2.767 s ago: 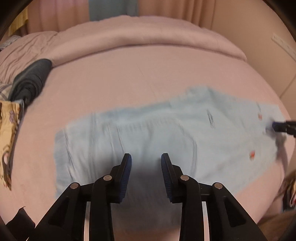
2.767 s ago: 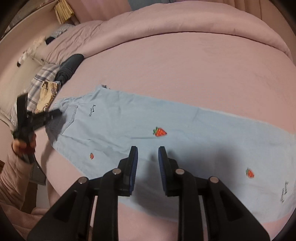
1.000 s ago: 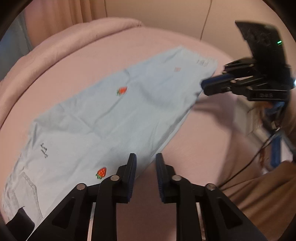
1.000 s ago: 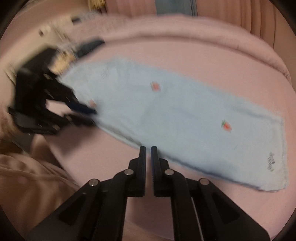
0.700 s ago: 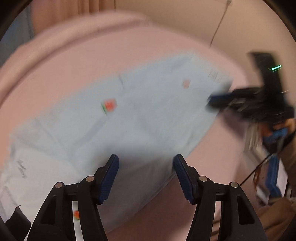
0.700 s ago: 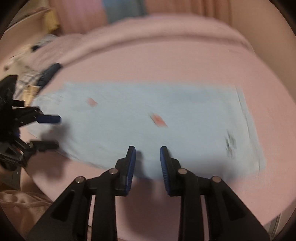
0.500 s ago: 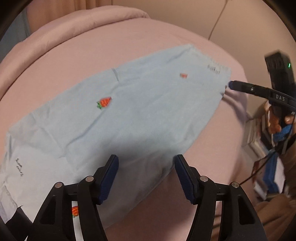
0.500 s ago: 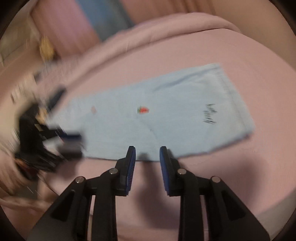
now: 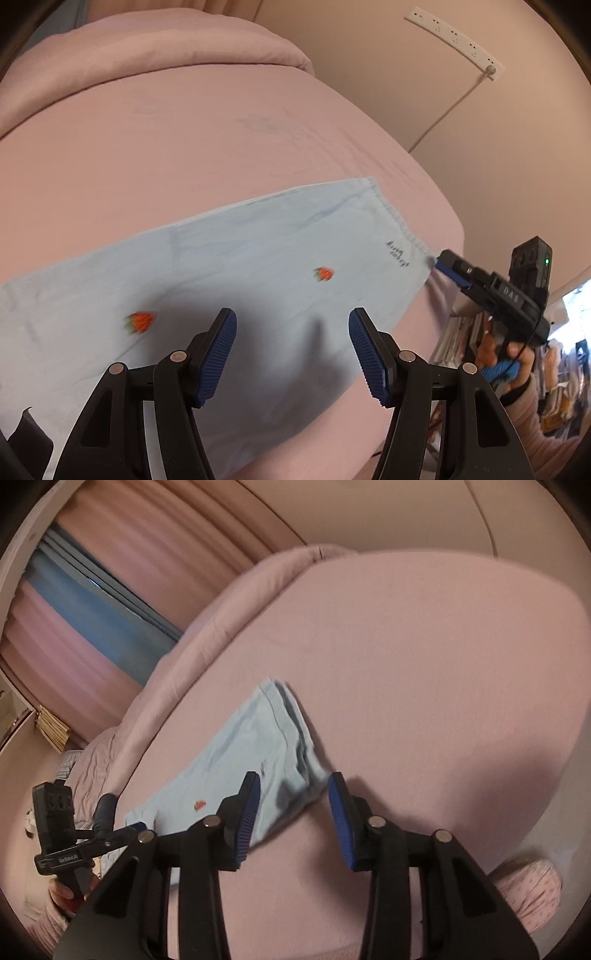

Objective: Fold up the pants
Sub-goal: 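Grasp the cuff edge with the right tool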

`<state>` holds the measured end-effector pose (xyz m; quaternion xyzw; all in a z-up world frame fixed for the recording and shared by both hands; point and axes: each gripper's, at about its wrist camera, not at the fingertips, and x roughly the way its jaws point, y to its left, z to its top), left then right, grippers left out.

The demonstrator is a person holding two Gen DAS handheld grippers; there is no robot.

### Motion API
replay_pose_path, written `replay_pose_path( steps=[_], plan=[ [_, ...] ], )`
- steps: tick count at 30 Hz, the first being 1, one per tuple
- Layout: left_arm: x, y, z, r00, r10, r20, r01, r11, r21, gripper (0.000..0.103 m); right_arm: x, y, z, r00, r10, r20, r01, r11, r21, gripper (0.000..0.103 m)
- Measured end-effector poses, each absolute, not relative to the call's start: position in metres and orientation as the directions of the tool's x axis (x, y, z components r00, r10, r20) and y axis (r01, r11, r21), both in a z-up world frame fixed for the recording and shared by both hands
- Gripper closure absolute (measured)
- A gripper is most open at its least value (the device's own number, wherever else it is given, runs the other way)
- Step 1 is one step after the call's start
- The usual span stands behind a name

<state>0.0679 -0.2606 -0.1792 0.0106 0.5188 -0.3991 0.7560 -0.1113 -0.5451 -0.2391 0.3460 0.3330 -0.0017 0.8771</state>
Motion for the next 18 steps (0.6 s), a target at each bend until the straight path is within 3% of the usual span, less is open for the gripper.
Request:
replay_pose_path(
  steps=[2,6,10,14,18],
  plan=[
    [0.071,-0.278,-0.181,0.123,-0.600,-0.790,0.624,0.666,-0.408,0.039,-0.108,-0.549,-0.240,0.766,0.241,-0.596,0.222,0.770,0.598,0.071],
    [0.072,-0.301,-0.186,0.096,-0.595,-0.798,0.643,0.649,-0.406,0.039,-0.095,-0.556,-0.248,0.728,0.236,-0.644,0.231,0.799,0.555,0.091],
    [0.075,-0.327,-0.192,0.077,-0.584,-0.808,0.665,0.634,-0.395,0.039,-0.091,-0.559,-0.237,0.716,0.193,-0.671,0.221,0.849,0.480,0.095],
    [0.077,-0.342,-0.201,0.054,-0.575,-0.817,0.670,0.627,-0.397,0.039,-0.101,-0.574,-0.226,0.751,0.194,-0.632,0.203,0.843,0.499,0.095],
    [0.076,-0.351,-0.214,0.057,-0.535,-0.843,0.686,0.635,-0.356,0.039,-0.087,-0.578,-0.255,0.674,0.185,-0.715,0.262,0.845,0.466,0.094]
  ],
)
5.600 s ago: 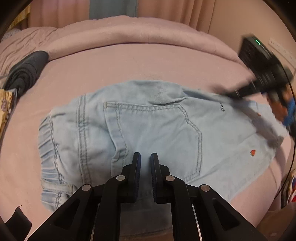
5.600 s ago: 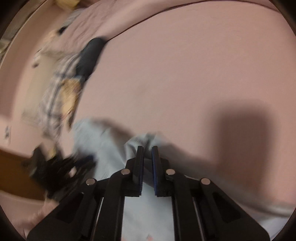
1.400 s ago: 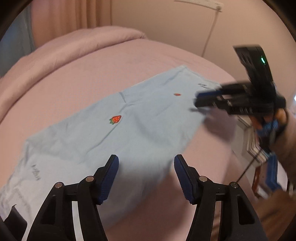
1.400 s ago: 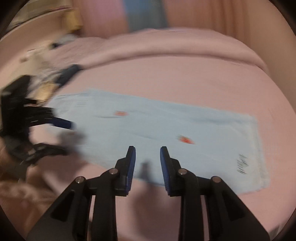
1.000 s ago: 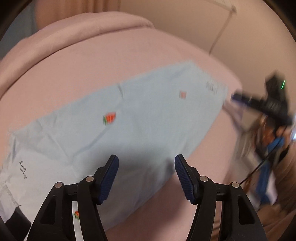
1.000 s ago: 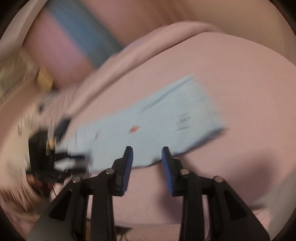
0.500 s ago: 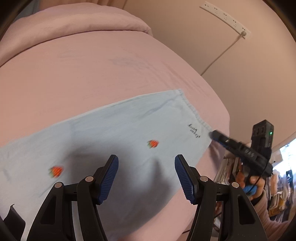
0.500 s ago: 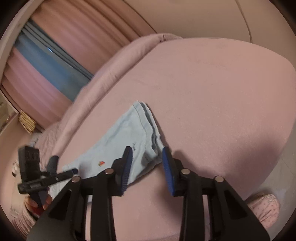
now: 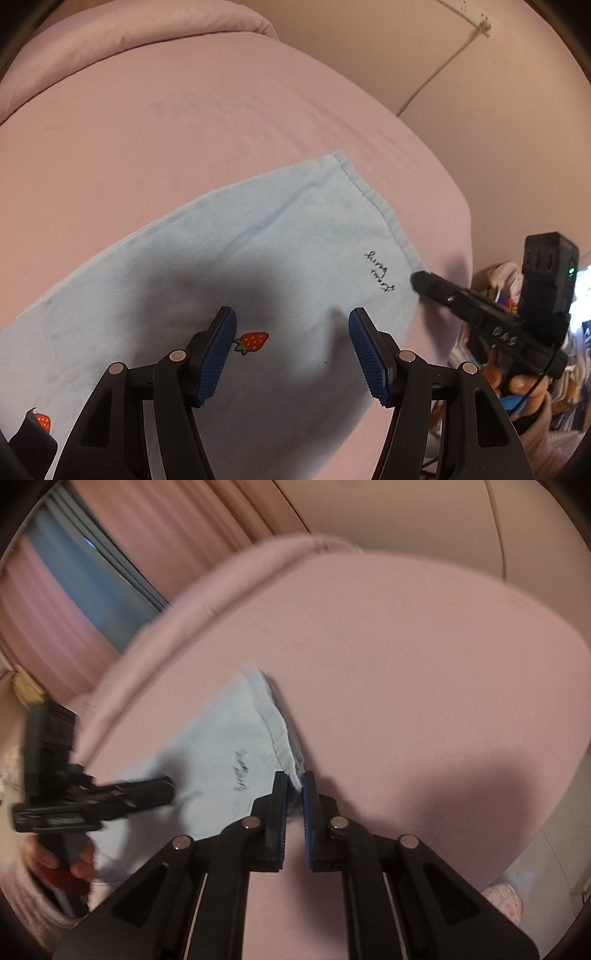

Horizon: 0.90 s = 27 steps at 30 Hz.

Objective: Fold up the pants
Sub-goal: 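Grasp the cuff edge with the right tool, then lift the gripped cuff end of the pants up with the right tool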

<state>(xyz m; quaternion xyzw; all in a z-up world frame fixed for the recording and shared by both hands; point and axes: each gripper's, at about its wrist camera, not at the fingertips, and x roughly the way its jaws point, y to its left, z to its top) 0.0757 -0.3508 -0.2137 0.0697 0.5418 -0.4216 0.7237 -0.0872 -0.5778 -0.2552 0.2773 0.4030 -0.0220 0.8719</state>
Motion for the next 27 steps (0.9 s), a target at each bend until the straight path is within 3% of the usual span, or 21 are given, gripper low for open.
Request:
replay_pose_path(
  steps=[2,4,6,9,11,13,14,15,18,20,21,27],
  plan=[
    [0.073,-0.348,-0.210,0.056,-0.541,-0.839,0.694,0.625,-0.357,0.039,-0.089,-0.583,-0.255,0.671,0.197,-0.714,0.271,0.832,0.484,0.095],
    [0.070,-0.343,-0.207,0.043,-0.560,-0.827,0.687,0.618,-0.383,0.039,-0.092,-0.584,-0.240,0.672,0.149,-0.726,0.296,0.845,0.446,0.073],
    [0.068,-0.338,-0.205,0.039,-0.577,-0.816,0.681,0.612,-0.401,0.039,-0.090,-0.579,-0.218,0.720,0.079,-0.689,0.268,0.884,0.382,0.072],
    [0.067,-0.337,-0.210,0.036,-0.565,-0.824,0.678,0.620,-0.396,0.039,-0.052,-0.563,-0.203,0.746,0.217,-0.630,0.107,0.894,0.435,0.073],
    [0.067,-0.341,-0.213,0.043,-0.560,-0.828,0.680,0.623,-0.386,0.039,-0.009,-0.547,-0.211,0.708,0.289,-0.644,0.030,0.899,0.437,0.078],
    [0.066,-0.342,-0.213,0.049,-0.554,-0.831,0.683,0.626,-0.377,0.039,0.028,-0.541,-0.226,0.645,0.264,-0.717,0.065,0.916,0.395,0.077],
    [0.066,-0.348,-0.215,0.049,-0.552,-0.833,0.681,0.628,-0.376,0.039,0.046,-0.543,-0.238,0.606,0.252,-0.754,0.092,0.920,0.382,0.081],
    [0.065,-0.351,-0.217,0.048,-0.551,-0.833,0.681,0.628,-0.376,0.039,0.059,-0.549,-0.249,0.578,0.269,-0.770,0.114,0.908,0.402,0.098],
    [0.062,-0.359,-0.221,0.046,-0.556,-0.830,0.683,0.623,-0.380,0.039,0.059,-0.572,-0.253,0.594,0.342,-0.728,0.179,0.826,0.534,0.103],
    [0.061,-0.356,-0.221,0.045,-0.562,-0.826,0.681,0.622,-0.387,0.039,0.038,-0.576,-0.238,0.633,0.296,-0.715,0.190,0.836,0.515,0.090],
    [0.062,-0.354,-0.220,0.049,-0.568,-0.822,0.671,0.628,-0.394,0.039,0.020,-0.579,-0.229,0.653,0.263,-0.710,0.198,0.846,0.496,0.075],
    [0.064,-0.340,-0.211,0.111,-0.577,-0.809,0.649,0.659,-0.381,0.039,-0.082,-0.594,-0.222,0.719,0.299,-0.627,0.227,0.752,0.619,0.063]
  ],
)
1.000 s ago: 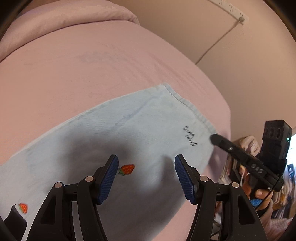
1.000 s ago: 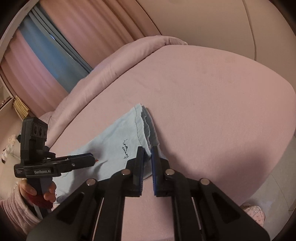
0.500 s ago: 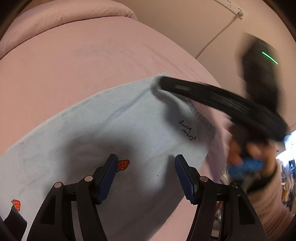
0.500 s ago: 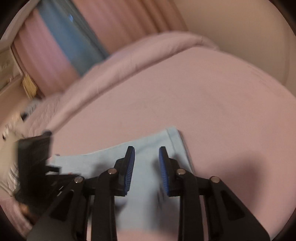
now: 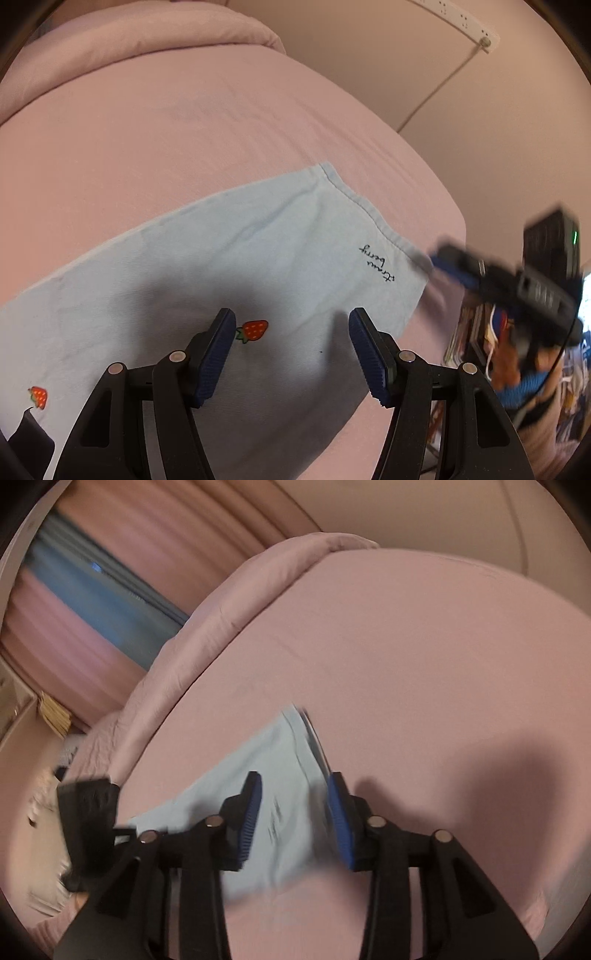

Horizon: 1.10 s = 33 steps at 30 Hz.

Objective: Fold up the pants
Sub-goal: 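Lift the gripped cuff end of the pants up with the right tool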

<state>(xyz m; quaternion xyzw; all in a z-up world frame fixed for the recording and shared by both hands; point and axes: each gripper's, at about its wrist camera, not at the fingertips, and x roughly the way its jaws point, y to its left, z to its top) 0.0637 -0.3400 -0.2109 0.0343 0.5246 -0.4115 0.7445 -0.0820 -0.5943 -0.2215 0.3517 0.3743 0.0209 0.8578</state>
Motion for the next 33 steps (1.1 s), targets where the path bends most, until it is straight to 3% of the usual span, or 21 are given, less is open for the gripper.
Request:
replay_pose_path(
  steps=[5,19,20,25,33],
  plan=[
    [0.062,-0.330,-0.208,0.155,-0.583,-0.798,0.612,0.690,-0.385,0.039,-0.119,-0.591,-0.247,0.704,0.359,-0.613,0.289,0.645,0.708,0.059],
    [0.058,-0.302,-0.206,0.180,-0.574,-0.799,0.555,0.730,-0.400,0.039,-0.071,-0.537,-0.255,0.711,0.265,-0.651,0.324,0.698,0.639,0.056],
    [0.056,-0.301,-0.204,0.180,-0.574,-0.799,0.552,0.731,-0.401,0.039,-0.070,-0.536,-0.254,0.712,0.257,-0.654,0.328,0.701,0.633,0.057],
    [0.060,-0.296,-0.208,0.185,-0.581,-0.793,0.535,0.736,-0.414,0.039,-0.073,-0.536,-0.256,0.720,0.257,-0.645,0.338,0.681,0.649,0.088],
    [0.073,-0.258,-0.219,0.193,-0.620,-0.760,0.433,0.749,-0.501,0.039,-0.074,-0.513,-0.231,0.741,0.170,-0.650,0.316,0.766,0.560,0.094]
  ],
)
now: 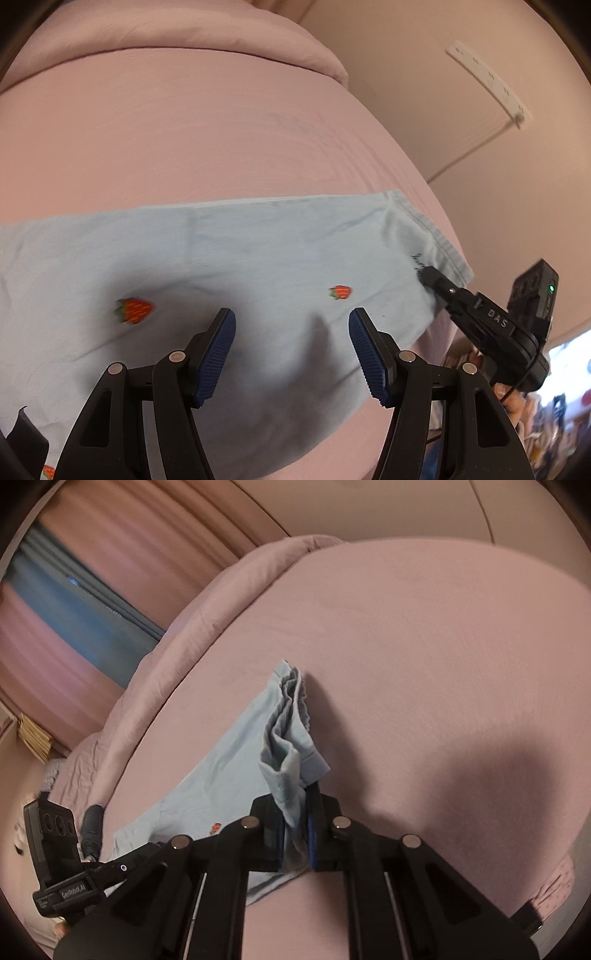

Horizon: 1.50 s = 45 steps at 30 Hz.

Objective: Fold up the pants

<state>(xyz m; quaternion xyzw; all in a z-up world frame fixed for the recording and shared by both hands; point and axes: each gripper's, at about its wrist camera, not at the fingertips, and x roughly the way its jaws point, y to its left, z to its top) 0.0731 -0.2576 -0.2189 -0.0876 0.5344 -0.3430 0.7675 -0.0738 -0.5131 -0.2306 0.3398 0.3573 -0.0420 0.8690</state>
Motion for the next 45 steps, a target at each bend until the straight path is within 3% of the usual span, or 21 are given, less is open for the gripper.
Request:
replay_pose_path(
  steps=[11,20,25,32,34,35,38,41,43,44,45],
  plan=[
    [0.083,-0.187,-0.231,0.224,-0.672,-0.706,0.286,0.738,-0.612,0.039,-0.066,-0.446,-0.168,0.777,0.052,-0.628,0.162,0.947,0.278,0.094],
    [0.083,-0.115,-0.259,0.237,-0.717,-0.656,0.076,0.687,-0.723,0.040,-0.054,-0.386,-0.137,0.788,0.174,-0.590,-0.044,0.973,0.227,0.094],
    [0.082,-0.102,-0.268,0.260,-0.787,-0.560,0.011,0.582,-0.813,0.040,-0.043,-0.362,-0.140,0.759,0.252,-0.600,-0.131,0.962,0.239,0.094],
    [0.082,-0.091,-0.263,0.319,-0.867,-0.382,-0.023,0.396,-0.918,0.039,-0.037,-0.324,-0.172,0.687,0.261,-0.678,-0.223,0.964,0.144,0.094],
    [0.089,-0.103,-0.256,0.291,-0.893,-0.344,-0.009,0.356,-0.934,0.033,-0.040,-0.315,-0.178,0.686,0.236,-0.688,-0.246,0.965,0.086,0.093],
    [0.092,-0.105,-0.255,0.271,-0.903,-0.333,-0.010,0.343,-0.939,0.025,-0.043,-0.310,-0.183,0.688,0.223,-0.691,-0.262,0.964,0.050,0.093],
    [0.103,-0.124,-0.255,0.184,-0.934,-0.307,-0.023,0.308,-0.951,0.023,-0.049,-0.302,-0.190,0.699,0.186,-0.691,-0.291,0.956,-0.037,0.093],
    [0.107,-0.141,-0.256,0.151,-0.909,-0.388,0.012,0.394,-0.919,0.023,-0.057,-0.295,-0.196,0.715,0.139,-0.685,-0.322,0.935,-0.146,0.093],
    [0.108,-0.148,-0.260,0.119,-0.884,-0.453,0.028,0.459,-0.888,0.029,-0.060,-0.290,-0.198,0.725,0.126,-0.678,-0.338,0.922,-0.190,0.093],
    [0.108,-0.148,-0.261,0.110,-0.873,-0.476,0.037,0.482,-0.875,0.048,-0.063,-0.290,-0.199,0.731,0.123,-0.671,-0.349,0.913,-0.213,0.093],
    [0.106,-0.148,-0.263,0.101,-0.860,-0.501,0.050,0.507,-0.860,0.073,-0.064,-0.288,-0.200,0.736,0.119,-0.667,-0.355,0.906,-0.230,0.093]
  ],
)
